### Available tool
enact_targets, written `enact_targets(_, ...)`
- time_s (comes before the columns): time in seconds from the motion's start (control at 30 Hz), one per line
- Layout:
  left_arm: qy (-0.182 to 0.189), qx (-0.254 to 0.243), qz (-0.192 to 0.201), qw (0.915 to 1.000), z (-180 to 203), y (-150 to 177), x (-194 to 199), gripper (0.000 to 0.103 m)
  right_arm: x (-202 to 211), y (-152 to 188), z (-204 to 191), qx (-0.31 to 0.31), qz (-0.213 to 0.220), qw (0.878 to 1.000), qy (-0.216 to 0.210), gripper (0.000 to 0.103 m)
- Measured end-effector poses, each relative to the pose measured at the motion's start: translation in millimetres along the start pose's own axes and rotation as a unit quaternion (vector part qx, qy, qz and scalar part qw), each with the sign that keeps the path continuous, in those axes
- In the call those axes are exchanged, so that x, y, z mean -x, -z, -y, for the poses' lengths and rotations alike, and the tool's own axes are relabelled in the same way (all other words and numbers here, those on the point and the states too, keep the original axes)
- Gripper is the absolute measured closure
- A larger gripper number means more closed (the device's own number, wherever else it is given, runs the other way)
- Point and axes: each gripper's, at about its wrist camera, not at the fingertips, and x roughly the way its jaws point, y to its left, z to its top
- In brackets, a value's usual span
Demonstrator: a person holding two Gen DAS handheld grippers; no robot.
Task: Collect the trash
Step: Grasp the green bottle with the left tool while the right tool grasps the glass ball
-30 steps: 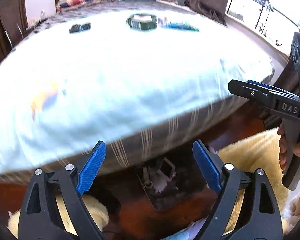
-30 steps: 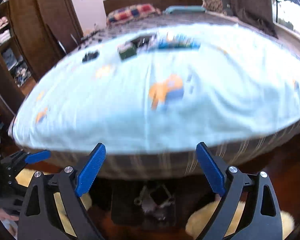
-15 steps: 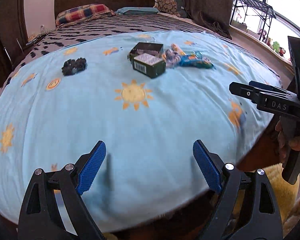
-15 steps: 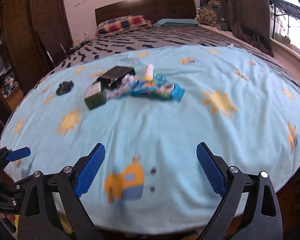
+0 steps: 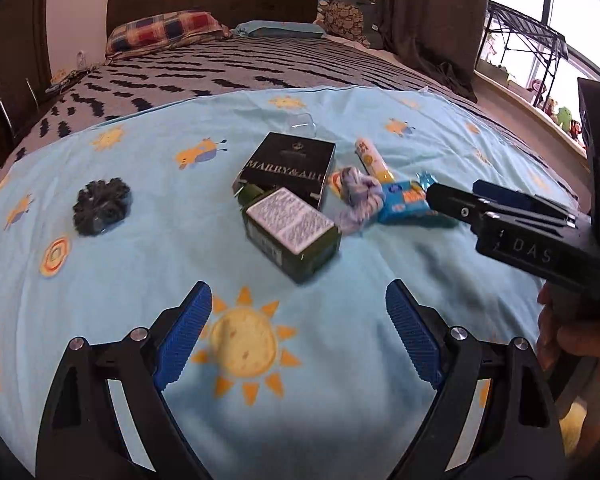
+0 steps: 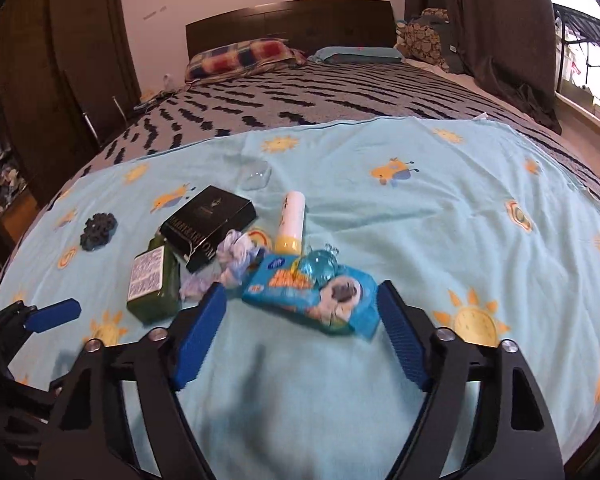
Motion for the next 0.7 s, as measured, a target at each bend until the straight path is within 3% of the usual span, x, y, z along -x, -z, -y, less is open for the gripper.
enact_targets(0.17, -0.004, 0.015, -0.007, 0.9999, 1.6, -17.7, -23.6, 0.020, -18.1, -7.8, 6.0, -0.014, -0.007, 1.000, -0.005, 0.046)
enact_targets(0.37, -0.020, 0.015, -0.015, 0.9996, 6.0, -31.5, -45.3, 0.022, -31.3, -11.3, 5.0, -0.009, -0.016, 1.000, -0.011, 0.050)
enact_targets(0.57, -0.027, 0.014, -0.028, 0.9991, -1.4, -31.0, -60.2, 0.045, -38.5, -12.3, 4.3, -0.006, -0.022, 1.000, -0.012, 0.070)
enact_targets(0.7, -0.020, 0.011, -0.027, 0.9994, -5.6, -28.8, -54.0, 0.049, -36.8, -12.3, 6.4, -0.011, -0.018, 1.000, -0.013, 0.075)
